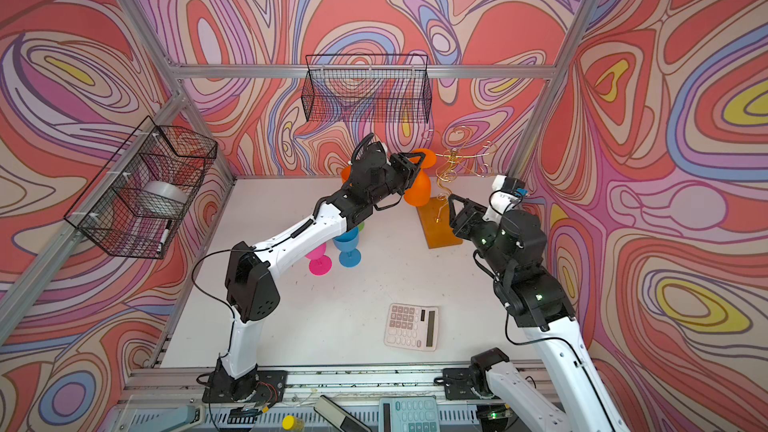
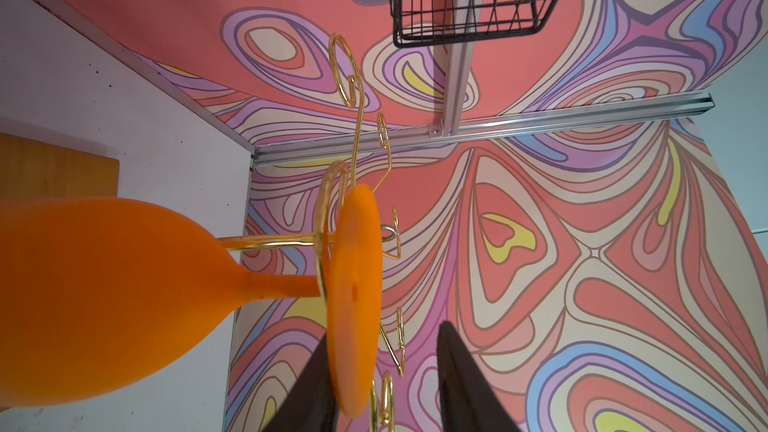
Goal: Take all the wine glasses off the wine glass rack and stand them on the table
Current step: 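Close the left gripper on the orange glass foot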
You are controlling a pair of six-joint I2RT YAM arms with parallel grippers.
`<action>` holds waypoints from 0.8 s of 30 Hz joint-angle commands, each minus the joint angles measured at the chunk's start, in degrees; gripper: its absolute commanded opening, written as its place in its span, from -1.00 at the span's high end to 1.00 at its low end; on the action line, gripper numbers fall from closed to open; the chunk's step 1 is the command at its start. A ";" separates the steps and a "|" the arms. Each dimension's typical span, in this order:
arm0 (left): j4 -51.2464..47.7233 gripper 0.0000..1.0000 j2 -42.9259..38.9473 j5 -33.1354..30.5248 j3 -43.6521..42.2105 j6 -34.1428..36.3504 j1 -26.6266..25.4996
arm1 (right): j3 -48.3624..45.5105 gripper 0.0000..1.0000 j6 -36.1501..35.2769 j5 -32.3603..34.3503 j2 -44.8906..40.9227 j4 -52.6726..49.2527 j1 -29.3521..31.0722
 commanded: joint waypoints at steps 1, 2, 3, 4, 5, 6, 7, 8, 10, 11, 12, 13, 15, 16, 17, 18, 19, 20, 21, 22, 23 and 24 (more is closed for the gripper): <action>0.17 0.32 0.84 -1.15 1.73 0.44 0.53 | -0.66 -0.01 -0.76 0.57 -0.07 0.67 -0.17; 0.19 0.35 0.84 -1.21 1.73 0.47 0.61 | -0.57 -0.01 -0.76 0.46 0.02 0.75 -0.23; 0.19 0.39 0.99 -1.28 1.73 0.54 0.61 | -0.57 -0.01 -0.80 0.50 0.07 0.76 -0.14; 0.19 0.43 0.93 -1.36 1.73 0.54 0.70 | -0.43 -0.01 -0.84 0.50 0.12 0.76 -0.19; 0.19 0.48 0.95 -1.42 1.66 0.60 0.70 | -0.47 -0.01 -0.86 0.42 0.15 0.75 -0.19; 0.19 0.51 0.94 -1.45 1.65 0.63 0.78 | -0.48 -0.01 -0.84 0.57 0.15 0.84 -0.16; 0.20 0.55 1.02 -1.47 1.57 0.63 0.80 | -0.40 -0.01 -0.87 0.57 0.22 0.84 -0.16; 0.27 0.57 1.06 -1.51 1.56 0.62 0.79 | -0.37 -0.01 -0.96 0.51 0.30 0.84 -0.19; 0.21 0.62 1.18 -1.58 1.50 0.63 0.88 | -0.39 -0.01 -0.93 0.41 0.41 0.93 -0.21; 0.19 0.66 1.24 -1.66 1.56 0.63 0.92 | -0.44 -0.01 -0.93 0.41 0.41 1.00 -0.15; 0.23 0.70 1.24 -1.69 1.47 0.67 0.96 | -0.42 -0.01 -0.98 0.38 0.41 1.03 -0.11; 0.24 0.73 1.19 -1.76 1.39 0.71 0.97 | -0.48 -0.01 -0.93 0.41 0.44 1.04 -0.18; 0.27 0.78 1.28 -1.74 1.38 0.80 1.10 | -0.57 -0.01 -0.93 0.52 0.41 1.09 -0.19; 0.27 0.81 1.39 -1.83 1.38 0.80 1.07 | -0.64 -0.01 -1.01 0.58 0.33 1.02 -0.18; 0.36 0.83 1.43 -1.86 1.38 0.75 1.06 | -0.66 -0.01 -1.09 0.73 0.28 1.02 -0.19; 0.43 0.85 1.45 -1.86 1.38 0.76 1.05 | -0.74 -0.01 -1.03 0.82 0.16 1.02 -0.19; 0.45 0.88 1.54 -1.94 1.38 0.80 1.12 | -0.75 -0.01 -1.13 0.92 0.16 1.02 -0.19; 0.54 0.91 1.63 -1.91 1.38 0.72 1.15 | -0.76 -0.01 -1.18 1.02 0.06 0.93 -0.19; 0.54 0.93 1.73 -1.86 1.38 0.71 1.14 | -0.76 -0.01 -1.19 1.06 0.11 0.93 -0.19; 0.58 0.94 1.73 -1.94 1.38 0.71 1.15 | -0.78 -0.01 -1.24 1.20 0.13 0.85 -0.18; 0.62 0.95 1.81 -1.97 1.38 0.71 1.22 | -0.80 -0.01 -1.22 1.20 0.06 0.84 -0.18; 0.63 0.97 1.85 -1.98 1.38 0.67 1.29 | -0.76 -0.01 -1.29 1.29 0.06 0.85 -0.18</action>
